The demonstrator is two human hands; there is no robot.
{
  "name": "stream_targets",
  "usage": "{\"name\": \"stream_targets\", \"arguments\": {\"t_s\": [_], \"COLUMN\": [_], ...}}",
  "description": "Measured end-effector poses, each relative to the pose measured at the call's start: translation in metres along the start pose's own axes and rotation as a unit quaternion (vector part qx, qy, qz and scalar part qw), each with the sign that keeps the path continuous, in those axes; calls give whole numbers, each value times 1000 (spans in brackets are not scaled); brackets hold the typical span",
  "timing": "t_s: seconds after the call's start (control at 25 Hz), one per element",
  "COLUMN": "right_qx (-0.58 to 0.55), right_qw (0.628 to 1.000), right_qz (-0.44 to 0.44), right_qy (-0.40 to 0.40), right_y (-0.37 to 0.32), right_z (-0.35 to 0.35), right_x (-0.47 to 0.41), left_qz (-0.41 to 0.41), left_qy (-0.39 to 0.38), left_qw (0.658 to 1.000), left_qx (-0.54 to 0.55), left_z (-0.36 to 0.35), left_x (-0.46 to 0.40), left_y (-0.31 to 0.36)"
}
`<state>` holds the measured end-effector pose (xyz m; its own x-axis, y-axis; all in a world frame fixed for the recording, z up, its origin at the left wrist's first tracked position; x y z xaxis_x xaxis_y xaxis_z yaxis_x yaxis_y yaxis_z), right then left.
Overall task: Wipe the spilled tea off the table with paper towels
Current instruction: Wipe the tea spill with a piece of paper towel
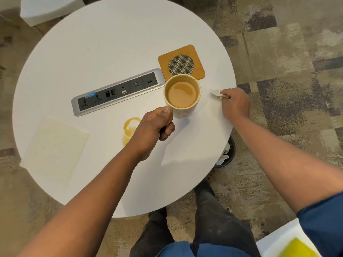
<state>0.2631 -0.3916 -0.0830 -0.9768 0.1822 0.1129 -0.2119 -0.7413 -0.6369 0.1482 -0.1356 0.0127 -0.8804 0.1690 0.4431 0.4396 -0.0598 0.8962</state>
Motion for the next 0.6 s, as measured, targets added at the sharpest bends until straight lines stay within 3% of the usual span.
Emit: {"name": "stream_targets", "arguments": {"t_s": [0.24, 0.4, 0.6], "right_qx": [33, 68, 72], "right_qw": [993, 963, 922], "right_qz": [56, 166, 188], "right_qy": [-94, -200, -331], "right_y": [-32, -54, -30], "right_z": [-36, -55, -47], "right_x": [-9, 17, 42], "left_qz": [1, -2, -3], "left_qy": [4, 3, 0], "left_qw": [1000, 1000, 1000], "left_qx": [4, 5, 7], "left_z": [4, 3, 2], "left_x": [-2, -3, -4], "left_y": [-3, -1, 0]}}
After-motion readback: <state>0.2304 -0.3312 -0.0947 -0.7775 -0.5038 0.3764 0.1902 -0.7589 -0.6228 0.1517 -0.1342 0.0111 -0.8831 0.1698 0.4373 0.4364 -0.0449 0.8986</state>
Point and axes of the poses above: each hand's wrist, its own x-axis away from the middle knuckle, its own z-axis out of the back of the hand, y = z × x, the point moved 7 cm from there along -x, towards the middle knuckle, and after that the axes turned 5 degrees about -x, right-handed, at the moved point
